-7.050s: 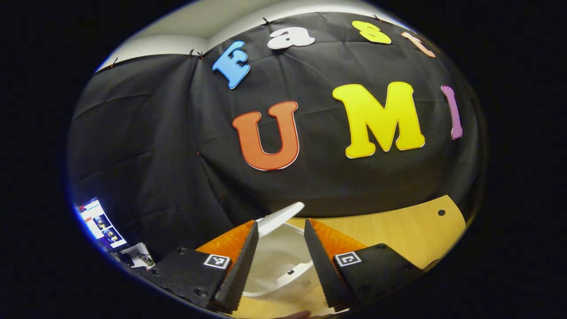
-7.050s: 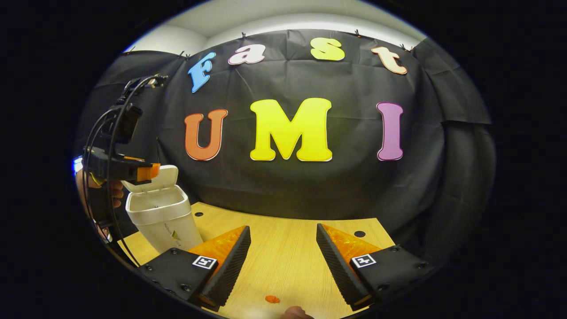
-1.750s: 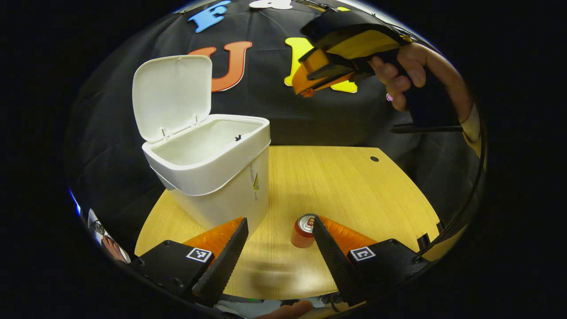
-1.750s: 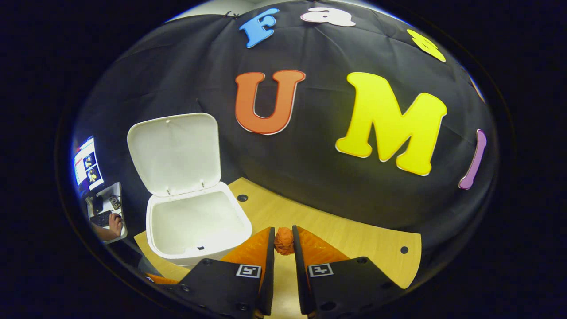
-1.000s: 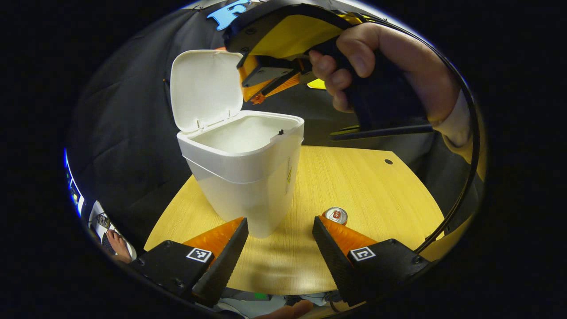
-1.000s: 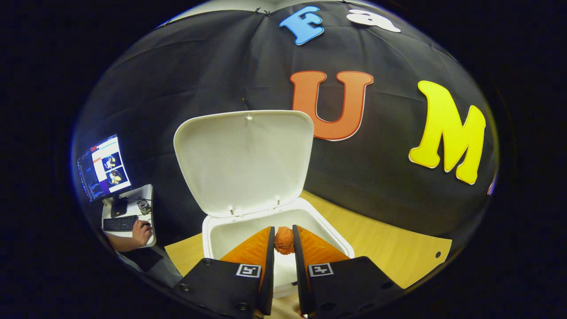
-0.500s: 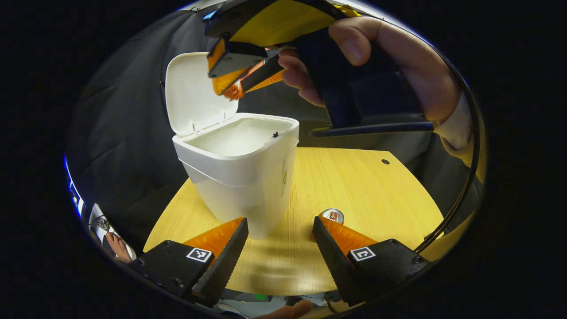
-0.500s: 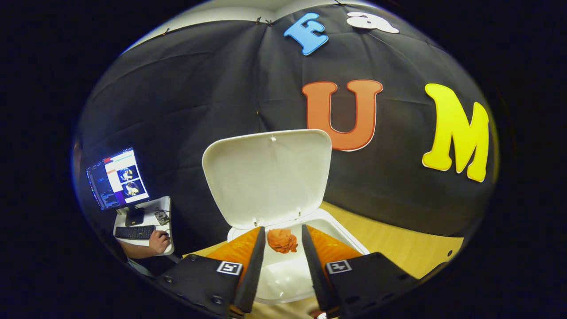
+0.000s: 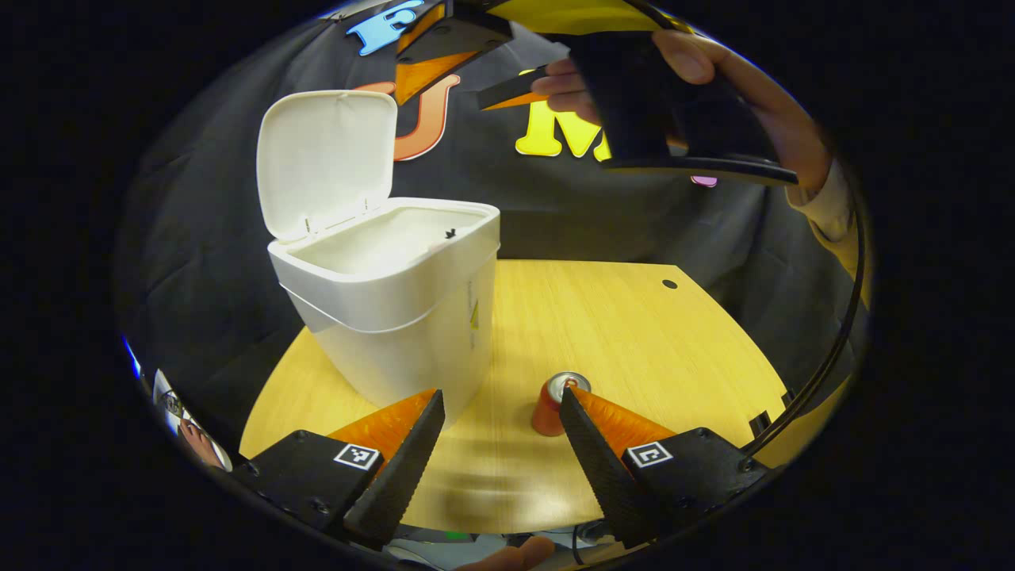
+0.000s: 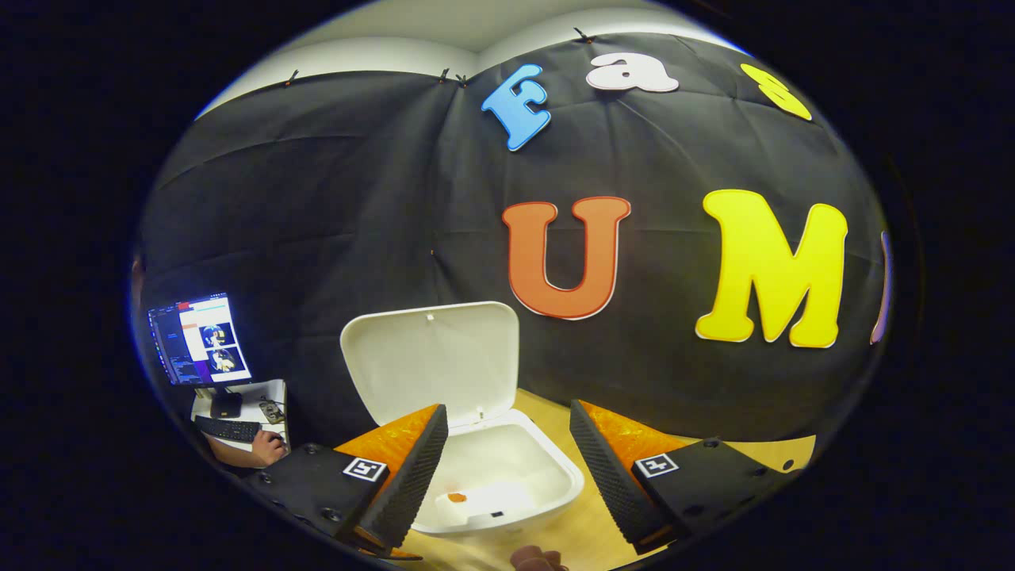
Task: Press the lid of the desktop garbage bin to open it, pick up the crumpled paper on the desktop and throw it into the bin, then pick up the pop can on the desktop and drop it into the bin, and finally close the garbage bin lid.
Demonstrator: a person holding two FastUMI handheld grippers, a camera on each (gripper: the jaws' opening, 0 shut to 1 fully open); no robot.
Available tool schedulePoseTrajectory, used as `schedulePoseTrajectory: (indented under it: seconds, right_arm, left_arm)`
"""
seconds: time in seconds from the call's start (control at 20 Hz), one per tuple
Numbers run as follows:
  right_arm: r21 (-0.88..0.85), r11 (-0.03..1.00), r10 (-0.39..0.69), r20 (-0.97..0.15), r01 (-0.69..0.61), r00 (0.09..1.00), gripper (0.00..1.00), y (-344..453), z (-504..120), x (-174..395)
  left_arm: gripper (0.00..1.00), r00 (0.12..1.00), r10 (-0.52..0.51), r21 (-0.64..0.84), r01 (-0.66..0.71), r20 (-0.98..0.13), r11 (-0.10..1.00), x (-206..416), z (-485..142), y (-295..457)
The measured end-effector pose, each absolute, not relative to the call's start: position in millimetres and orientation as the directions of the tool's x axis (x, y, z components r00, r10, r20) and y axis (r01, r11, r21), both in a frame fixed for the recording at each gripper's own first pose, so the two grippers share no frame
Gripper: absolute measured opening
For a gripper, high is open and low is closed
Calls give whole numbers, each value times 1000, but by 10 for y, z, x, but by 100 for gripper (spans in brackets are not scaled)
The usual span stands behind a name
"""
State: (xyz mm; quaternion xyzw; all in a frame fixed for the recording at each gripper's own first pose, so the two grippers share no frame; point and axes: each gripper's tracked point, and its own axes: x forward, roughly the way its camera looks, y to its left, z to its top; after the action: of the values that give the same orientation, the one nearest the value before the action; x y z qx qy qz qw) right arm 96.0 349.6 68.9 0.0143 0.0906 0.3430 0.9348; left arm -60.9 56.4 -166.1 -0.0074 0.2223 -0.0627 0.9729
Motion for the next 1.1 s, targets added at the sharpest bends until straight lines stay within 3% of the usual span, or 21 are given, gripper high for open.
schedulePoseTrajectory:
  seconds: [0.3, 0.6, 1.1]
  right_arm:
    - [85, 844, 534, -214, -529, 818, 97, 2548, 359, 1137]
    - [47, 918, 390, -291, -395, 874, 97, 1618, -108, 1188]
    - [19, 974, 214, -424, -228, 880, 95, 646, -663, 935]
  left_arm:
    - [97, 857, -201, -25, 215, -474, 976, -672, -1756, 513]
    - [97, 794, -262, -53, 279, -549, 959, -483, -2298, 257]
    - [97, 746, -305, -100, 307, -592, 946, -11, -2782, 118]
